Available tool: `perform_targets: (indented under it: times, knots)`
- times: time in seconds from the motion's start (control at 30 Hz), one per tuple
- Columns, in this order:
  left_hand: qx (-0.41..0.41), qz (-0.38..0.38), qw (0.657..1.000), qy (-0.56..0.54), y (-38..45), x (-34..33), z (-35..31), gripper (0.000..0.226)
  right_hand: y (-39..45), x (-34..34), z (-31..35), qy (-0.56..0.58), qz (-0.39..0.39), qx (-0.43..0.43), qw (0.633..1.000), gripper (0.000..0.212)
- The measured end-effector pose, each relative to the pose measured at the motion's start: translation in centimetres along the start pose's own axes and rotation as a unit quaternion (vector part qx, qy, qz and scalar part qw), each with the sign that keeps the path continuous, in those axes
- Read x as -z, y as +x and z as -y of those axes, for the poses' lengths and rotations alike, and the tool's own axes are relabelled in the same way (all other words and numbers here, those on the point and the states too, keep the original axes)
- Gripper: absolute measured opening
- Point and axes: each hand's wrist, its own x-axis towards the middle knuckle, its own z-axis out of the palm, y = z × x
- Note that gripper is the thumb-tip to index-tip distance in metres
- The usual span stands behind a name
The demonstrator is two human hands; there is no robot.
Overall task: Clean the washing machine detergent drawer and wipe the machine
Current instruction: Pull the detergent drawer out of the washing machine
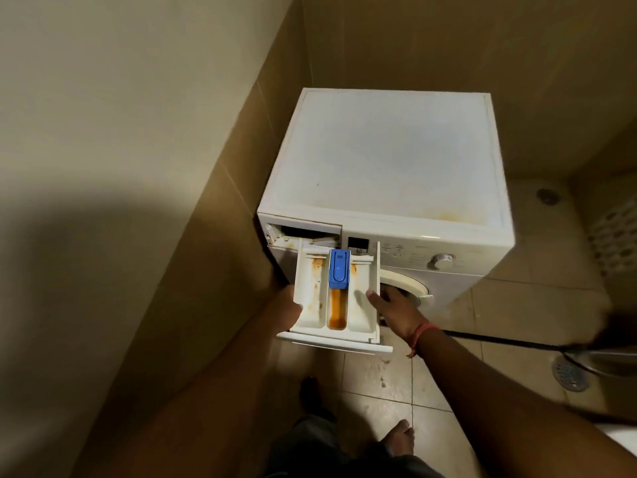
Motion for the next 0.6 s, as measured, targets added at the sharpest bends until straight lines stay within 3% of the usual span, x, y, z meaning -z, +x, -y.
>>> perform_targets:
  times: [0.1, 0.33, 0.6]
  knots:
    - [-0.042, 0.027, 0.999, 0.001, -1.2, -1.2, -2.7, 0.044, -2.1, 1.8, -1.7, 0.027, -0.014, -0.001, 1.0, 0.045]
    - [-0.142, 0.101, 0.983, 0.059, -2.5, -4.3, -10.2, 0.042, -8.0, 6.5, -4.1, 0.112, -0.159, -0.009, 0.981, 0.031]
    - [-0.242, 0.206, 0.947, 0.048, -5.3, -6.8, -17.4, 0.032, -15.6, 6.8, -6.9, 0.236, -0.363, -0.02, 0.901, 0.03]
